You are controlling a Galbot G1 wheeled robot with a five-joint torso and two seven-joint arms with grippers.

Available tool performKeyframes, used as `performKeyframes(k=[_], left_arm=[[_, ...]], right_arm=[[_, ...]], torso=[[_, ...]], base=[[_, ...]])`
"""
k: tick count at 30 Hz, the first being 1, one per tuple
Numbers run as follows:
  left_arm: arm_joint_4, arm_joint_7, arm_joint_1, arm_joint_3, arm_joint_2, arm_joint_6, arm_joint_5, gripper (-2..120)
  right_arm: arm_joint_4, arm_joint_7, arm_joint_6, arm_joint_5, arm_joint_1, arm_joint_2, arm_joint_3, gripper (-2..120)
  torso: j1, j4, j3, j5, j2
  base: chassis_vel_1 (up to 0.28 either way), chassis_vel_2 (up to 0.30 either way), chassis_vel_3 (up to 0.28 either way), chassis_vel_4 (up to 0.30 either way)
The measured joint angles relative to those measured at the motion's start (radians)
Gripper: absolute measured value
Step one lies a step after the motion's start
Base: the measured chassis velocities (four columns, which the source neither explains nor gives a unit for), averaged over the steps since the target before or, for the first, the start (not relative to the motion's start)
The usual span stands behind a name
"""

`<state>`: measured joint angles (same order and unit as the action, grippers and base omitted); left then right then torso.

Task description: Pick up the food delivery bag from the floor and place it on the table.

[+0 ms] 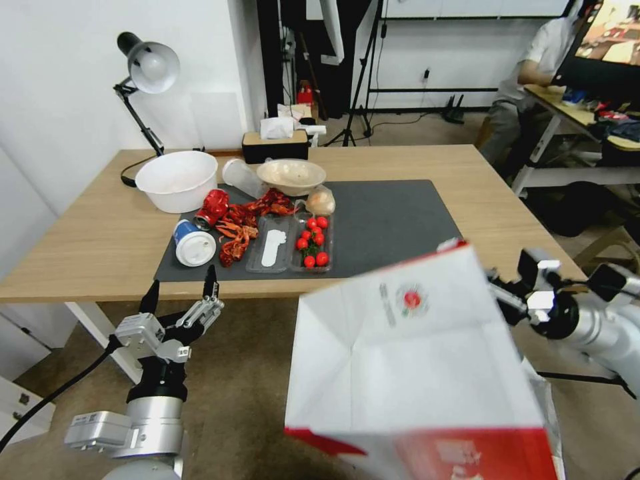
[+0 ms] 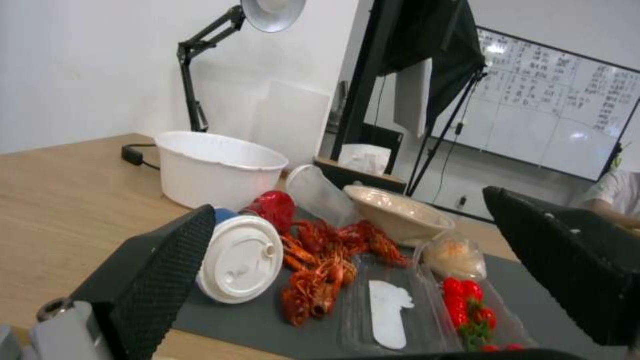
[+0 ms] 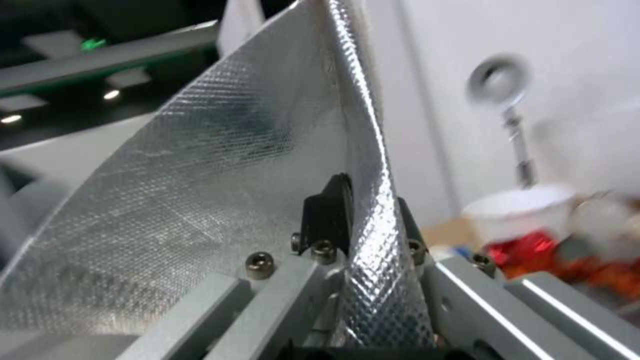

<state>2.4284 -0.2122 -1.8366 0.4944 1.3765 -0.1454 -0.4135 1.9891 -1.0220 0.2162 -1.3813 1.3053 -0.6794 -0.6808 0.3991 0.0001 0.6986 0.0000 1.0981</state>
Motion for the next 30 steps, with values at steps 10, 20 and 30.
performKeyframes(k=[10, 20, 30], left_arm=[[-0.015, -0.004, 0.012, -0.007, 0.001, -0.008, -0.001, 100], [-0.032, -0.007, 0.017, -0.010, 0.001, -0.015, 0.001, 100], [-0.045, -0.008, 0.018, -0.009, -0.002, -0.026, 0.004, 100]], right_arm=[[0.095, 0.390, -0.020, -0.156, -0.038, 0.070, -0.132, 0], [0.086, 0.855, -0.096, -0.299, -0.228, 0.114, -0.082, 0], [-0.051, 1.072, -0.115, -0.274, -0.302, 0.094, -0.005, 0]], torso=[[-0.001, 0.0000, -0.001, -0.0002, -0.002], [-0.002, 0.0003, -0.002, -0.0001, -0.004], [-0.002, -0.0001, -0.003, 0.0000, -0.005]], base=[[0.000, 0.000, 0.000, 0.000], [0.000, 0.000, 0.000, 0.000], [0.000, 0.000, 0.000, 0.000]])
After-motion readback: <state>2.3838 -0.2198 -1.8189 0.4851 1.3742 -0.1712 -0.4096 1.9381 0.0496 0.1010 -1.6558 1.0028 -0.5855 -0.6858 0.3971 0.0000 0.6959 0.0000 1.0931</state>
